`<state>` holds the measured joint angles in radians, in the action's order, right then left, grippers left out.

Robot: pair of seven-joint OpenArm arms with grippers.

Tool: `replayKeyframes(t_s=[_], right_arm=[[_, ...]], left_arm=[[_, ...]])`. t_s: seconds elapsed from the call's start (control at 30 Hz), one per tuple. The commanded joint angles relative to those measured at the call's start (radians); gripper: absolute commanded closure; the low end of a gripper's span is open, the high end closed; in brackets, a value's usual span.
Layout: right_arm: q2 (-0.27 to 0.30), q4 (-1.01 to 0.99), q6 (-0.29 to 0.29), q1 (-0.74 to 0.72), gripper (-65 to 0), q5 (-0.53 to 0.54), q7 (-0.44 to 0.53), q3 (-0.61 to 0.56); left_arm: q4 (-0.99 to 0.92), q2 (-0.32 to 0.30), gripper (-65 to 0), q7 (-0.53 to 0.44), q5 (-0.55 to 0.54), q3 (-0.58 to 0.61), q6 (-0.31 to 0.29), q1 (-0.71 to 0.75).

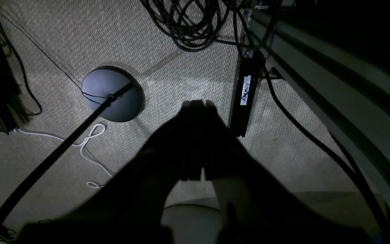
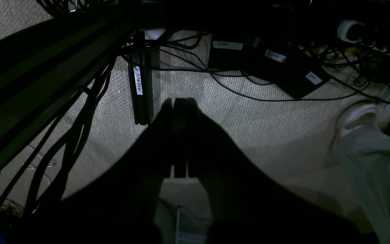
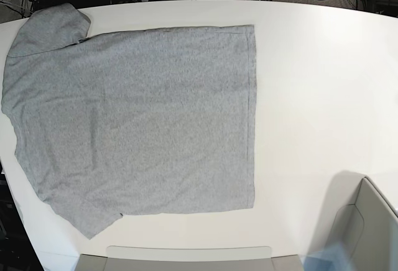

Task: Fold the T-shirt properly
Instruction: 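Move both grippers toward the shoulder corners of the grey T-shirt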

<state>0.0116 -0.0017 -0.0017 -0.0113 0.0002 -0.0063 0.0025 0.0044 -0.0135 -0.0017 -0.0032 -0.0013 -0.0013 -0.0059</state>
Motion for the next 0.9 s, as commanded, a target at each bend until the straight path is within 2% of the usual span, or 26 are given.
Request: replayKeyframes(t_s=[0.0, 0.3, 0.37, 0.53, 0.7, 0.87], right_arm=[[0.012, 0.002, -0.004, -0.005, -0.4, 0.001, 0.004, -0.002], [0.014, 0.002, -0.004, 0.020, -0.3, 0.007, 0.013, 0.006], [0.014, 0.002, -0.004, 0.035, -0.2, 0.007, 0.064, 0.006], [0.015, 0.002, -0.004, 0.146, -0.2, 0.007, 0.357, 0.006], [0.043, 0.002, -0.004, 0.250, -0.3, 0.007, 0.636, 0.006], [0.058, 0.002, -0.004, 0.328, -0.5, 0.007, 0.922, 0.006]], left_arm=[[0.003, 0.005, -0.2, -0.004, 0.001, -0.001, -0.001, -0.001], [0.003, 0.004, -0.1, -0.008, 0.001, -0.003, 0.001, 0.005], [0.003, 0.004, -0.1, -0.044, -0.001, -0.004, -0.001, 0.008], [0.003, 0.004, -0.1, -0.283, -0.001, -0.004, -0.003, 0.090], [0.003, -0.009, -0.2, -0.553, -0.001, 0.001, -0.003, 0.186], [-0.002, -0.010, -0.3, -0.872, 0.002, 0.005, -0.003, 0.268]])
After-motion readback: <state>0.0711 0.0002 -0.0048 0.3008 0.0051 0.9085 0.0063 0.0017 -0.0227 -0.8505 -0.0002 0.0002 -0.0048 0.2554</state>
